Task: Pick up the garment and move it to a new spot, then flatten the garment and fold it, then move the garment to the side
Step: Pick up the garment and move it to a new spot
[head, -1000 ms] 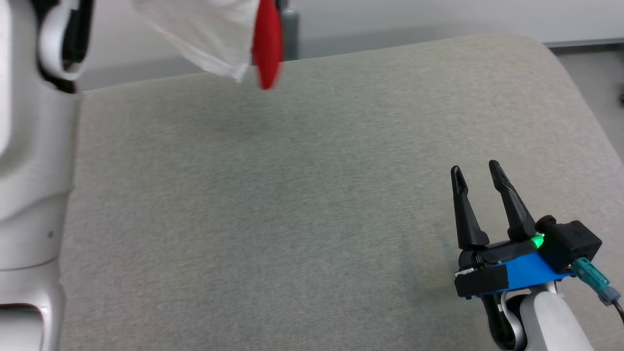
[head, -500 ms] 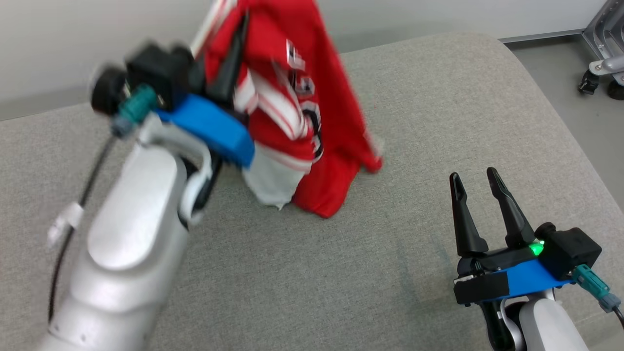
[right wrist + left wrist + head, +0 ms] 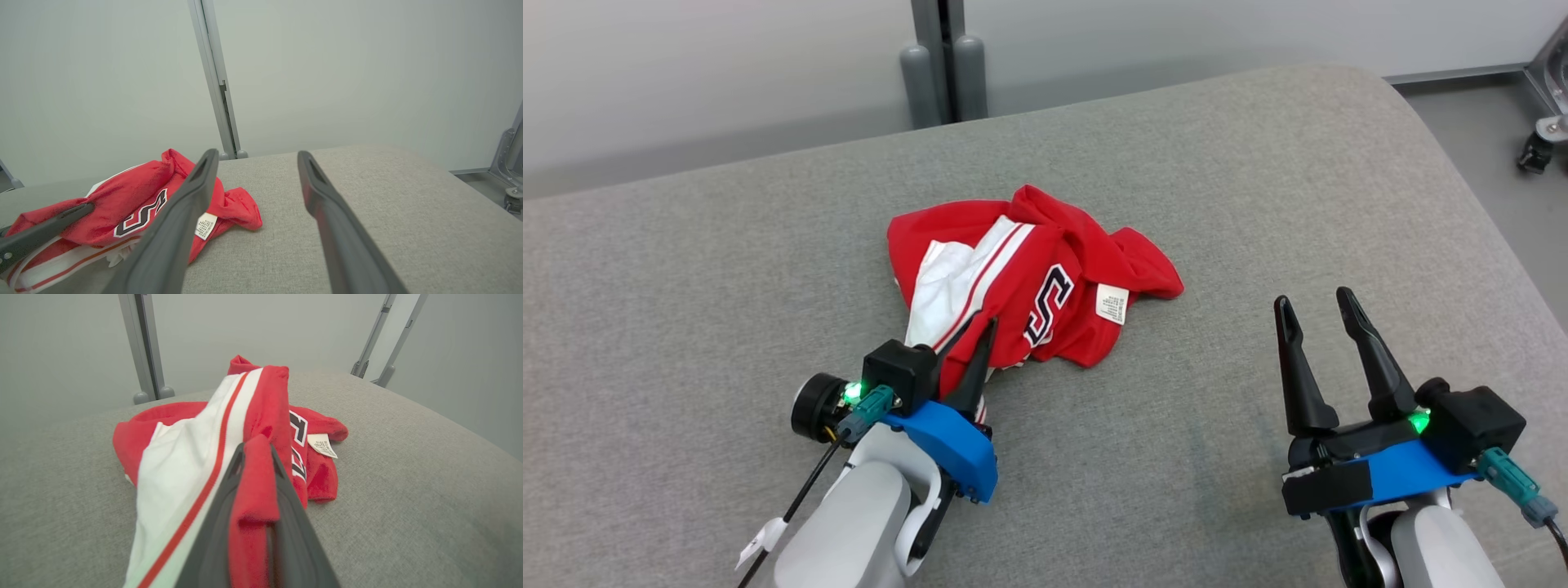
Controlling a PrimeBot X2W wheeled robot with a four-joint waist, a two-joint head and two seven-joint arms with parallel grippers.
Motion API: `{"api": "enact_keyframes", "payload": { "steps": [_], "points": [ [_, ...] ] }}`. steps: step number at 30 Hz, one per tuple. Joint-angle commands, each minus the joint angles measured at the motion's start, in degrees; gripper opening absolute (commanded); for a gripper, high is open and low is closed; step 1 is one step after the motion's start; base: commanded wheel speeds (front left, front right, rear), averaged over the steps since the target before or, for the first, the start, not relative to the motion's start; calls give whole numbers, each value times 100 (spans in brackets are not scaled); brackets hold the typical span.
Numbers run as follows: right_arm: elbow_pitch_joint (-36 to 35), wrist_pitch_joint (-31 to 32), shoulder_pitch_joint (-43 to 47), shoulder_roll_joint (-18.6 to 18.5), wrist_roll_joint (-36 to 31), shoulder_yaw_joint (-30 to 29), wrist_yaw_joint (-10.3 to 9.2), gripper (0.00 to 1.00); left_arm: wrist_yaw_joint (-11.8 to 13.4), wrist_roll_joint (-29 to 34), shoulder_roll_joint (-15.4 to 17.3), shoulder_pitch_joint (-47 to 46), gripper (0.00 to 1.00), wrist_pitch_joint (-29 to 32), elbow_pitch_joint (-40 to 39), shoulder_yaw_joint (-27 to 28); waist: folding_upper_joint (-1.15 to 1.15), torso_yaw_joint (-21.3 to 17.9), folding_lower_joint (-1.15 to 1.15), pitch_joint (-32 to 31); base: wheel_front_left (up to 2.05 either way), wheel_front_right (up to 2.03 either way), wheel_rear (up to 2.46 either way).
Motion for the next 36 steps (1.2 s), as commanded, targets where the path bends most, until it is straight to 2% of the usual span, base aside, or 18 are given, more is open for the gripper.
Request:
{"api": "enact_keyframes", "payload": {
  "steps": [1, 5, 11, 18, 24, 27, 36],
  "points": [
    [22, -21, 54, -30, -37, -23, 3, 100, 20, 49, -15, -117, 100, -111, 1, -24, 0, 39, 0, -25, 0, 0, 0],
    [54, -21, 89, -30, -108, -80, 2, 100, 88, 171, 32, -322, 100, -368, -165, 75, 0, 184, 0, -122, 0, 0, 0],
    [40, -21, 166, -30, -110, -165, 3, 100, 357, 273, 268, -338, 100, -475, -898, 670, 0, 462, 0, -281, 0, 0, 0],
    [40, -21, 252, -30, -136, -244, 2, 100, 632, 483, 644, 321, 100, -475, -1826, 1601, 0, 815, 0, -410, 0, 0, 0],
    [83, -21, 301, -31, -213, -303, 3, 100, 765, 616, 766, 1018, 100, -476, -2217, 2224, 0, 1093, 0, -474, 0, 0, 0],
    [109, -21, 330, -30, -236, -322, 2, 100, 791, 633, 732, 1366, 100, -476, -2315, 2445, 0, 1193, 0, -522, 0, 0, 0],
    [197, -21, 461, -31, -276, -330, 3, 100, 648, 742, 494, 2136, 100, -477, -2359, 2760, 0, 1378, 0, -691, 0, 0, 0]
  ]
}}
